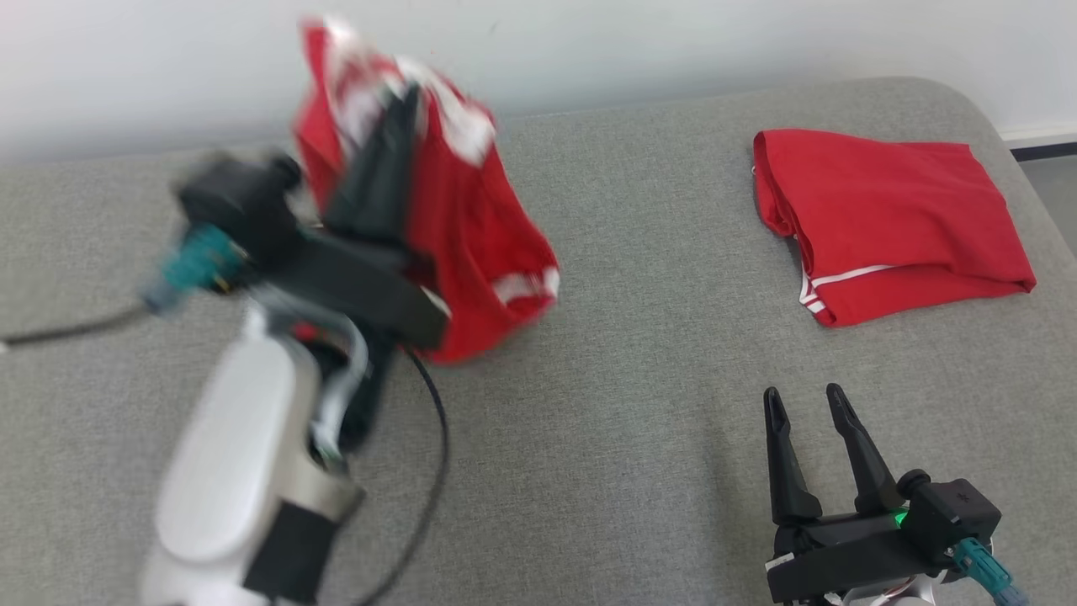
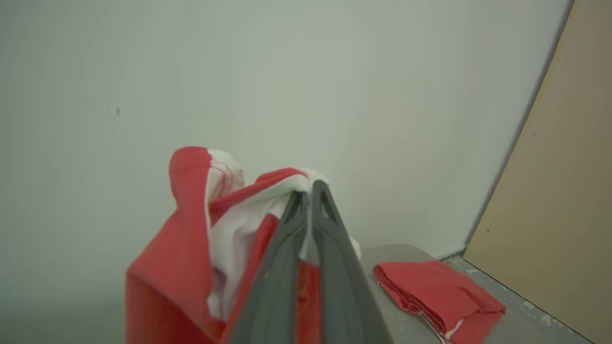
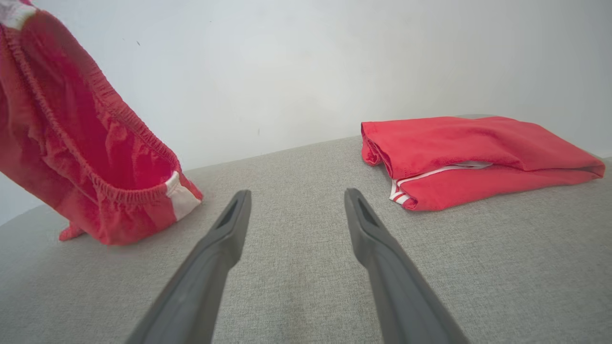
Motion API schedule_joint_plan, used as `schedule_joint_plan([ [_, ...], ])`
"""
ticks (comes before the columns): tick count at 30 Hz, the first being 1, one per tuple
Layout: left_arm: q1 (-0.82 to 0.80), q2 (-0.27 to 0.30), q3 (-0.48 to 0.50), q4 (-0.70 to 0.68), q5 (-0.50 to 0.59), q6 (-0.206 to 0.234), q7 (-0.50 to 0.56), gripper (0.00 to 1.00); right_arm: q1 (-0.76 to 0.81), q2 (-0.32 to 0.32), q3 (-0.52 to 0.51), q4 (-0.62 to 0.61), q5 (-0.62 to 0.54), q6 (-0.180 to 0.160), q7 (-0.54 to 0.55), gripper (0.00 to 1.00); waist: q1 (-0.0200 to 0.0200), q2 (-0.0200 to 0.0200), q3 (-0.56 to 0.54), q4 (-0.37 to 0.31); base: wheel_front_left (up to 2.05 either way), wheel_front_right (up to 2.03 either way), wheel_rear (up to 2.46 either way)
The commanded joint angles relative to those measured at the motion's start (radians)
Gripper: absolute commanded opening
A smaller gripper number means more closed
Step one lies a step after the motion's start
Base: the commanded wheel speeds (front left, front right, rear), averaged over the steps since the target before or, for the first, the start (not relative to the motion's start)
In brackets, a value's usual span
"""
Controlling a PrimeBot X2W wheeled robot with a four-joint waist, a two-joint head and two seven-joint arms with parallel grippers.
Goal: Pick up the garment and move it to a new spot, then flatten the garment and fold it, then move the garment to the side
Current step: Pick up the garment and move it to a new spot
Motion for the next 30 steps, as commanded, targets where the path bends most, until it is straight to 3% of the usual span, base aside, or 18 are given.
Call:
schedule_joint_plan([
  [1, 0.058, -0.018, -0.027, 0.02, -0.015, -0.004, -0.016, 0.0, -0.001, 0.0, 0.002, 0.002, 0.003, 0.0, 0.0, 1.0, 0.0001, 0.0001, 0.002, -0.003, 0.0, 0.0, 0.0],
  [17, 0.358, -0.065, -0.192, 0.272, -0.088, -0.02, -0.134, 0.0, 0.01, 0.0, 0.007, 0.023, -0.01, 0.0, 0.0, 1.0, 0.0001, 0.0001, -0.008, 0.008, 0.0, 0.0, 0.0],
  [18, 0.362, -0.065, -0.201, 0.284, -0.091, -0.02, -0.145, 0.21, 0.013, 0.0, 0.008, 0.025, -0.012, 0.0, 0.0, 1.0, 0.0001, 0.0001, -0.013, 0.015, 0.0, 0.0, 0.0],
  [19, 0.364, -0.066, -0.211, 0.292, -0.092, -0.019, -0.155, 0.69, 0.018, 0.0, 0.006, 0.024, -0.013, 0.0, 0.0, 1.0, 0.0001, 0.0001, -0.019, 0.022, 0.0, 0.0, 0.0],
  [20, 0.366, -0.066, -0.214, 0.293, -0.095, -0.018, -0.168, 1.0, 0.023, 0.0, 0.007, 0.023, -0.014, 0.0, 0.0, 1.0, 0.0001, 0.0001, -0.025, 0.029, 0.0, 0.0, 0.0],
  [30, 0.434, -0.056, -0.252, 0.145, -0.073, 0.017, -0.217, 1.0, 0.064, 0.0, -0.002, 0.03, -0.019, 0.0, 0.0, 1.0, 0.0001, 0.0001, -0.09, 0.096, 0.0, 0.0, 0.0],
])
